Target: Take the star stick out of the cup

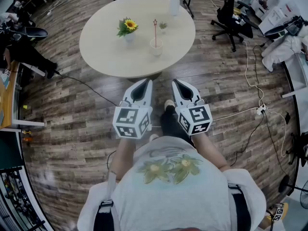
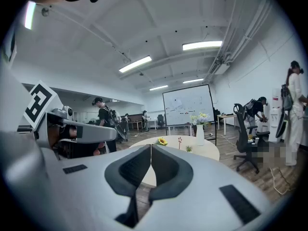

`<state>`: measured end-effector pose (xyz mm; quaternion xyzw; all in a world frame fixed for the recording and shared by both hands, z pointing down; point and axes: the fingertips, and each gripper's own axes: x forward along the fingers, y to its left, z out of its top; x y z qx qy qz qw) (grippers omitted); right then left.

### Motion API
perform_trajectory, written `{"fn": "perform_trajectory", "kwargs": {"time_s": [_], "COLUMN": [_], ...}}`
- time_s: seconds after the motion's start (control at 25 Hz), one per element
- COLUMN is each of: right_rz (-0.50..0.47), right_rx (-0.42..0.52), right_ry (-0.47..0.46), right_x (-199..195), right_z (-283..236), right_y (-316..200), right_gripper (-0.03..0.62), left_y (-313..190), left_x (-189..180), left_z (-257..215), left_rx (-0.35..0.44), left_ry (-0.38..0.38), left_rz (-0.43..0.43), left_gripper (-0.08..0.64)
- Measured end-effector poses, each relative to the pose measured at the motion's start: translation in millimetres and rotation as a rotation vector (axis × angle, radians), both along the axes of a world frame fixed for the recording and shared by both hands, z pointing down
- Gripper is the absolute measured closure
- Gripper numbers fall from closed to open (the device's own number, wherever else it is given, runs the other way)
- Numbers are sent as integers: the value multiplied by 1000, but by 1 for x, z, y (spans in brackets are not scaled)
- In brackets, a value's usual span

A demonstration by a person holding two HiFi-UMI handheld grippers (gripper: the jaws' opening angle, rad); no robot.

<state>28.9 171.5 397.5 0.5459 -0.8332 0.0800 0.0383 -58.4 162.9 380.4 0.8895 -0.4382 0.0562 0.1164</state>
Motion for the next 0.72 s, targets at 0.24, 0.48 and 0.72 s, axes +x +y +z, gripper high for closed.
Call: {"fn": "perform_trajectory", "kwargs": {"time_s": [0.24,0.48,0.72], "right_rz": [5,34,63], "right_rx": [4,29,51], "right_ry": [-16,-31,-24], "right_x": [-7,-8,-9], "right_z": [0,-5,-16], "right_y": [-10,-26,-42], "right_gripper": [572,572,571], "left_y": [-9,-19,-31], "left_x": [-7,-11,-19], "left_z": [4,9,9], "left_rx": [-3,-9,-16], "left_ry": [-8,-16,-5], "left_rz": [7,24,28], "left_gripper": [557,558,557]}}
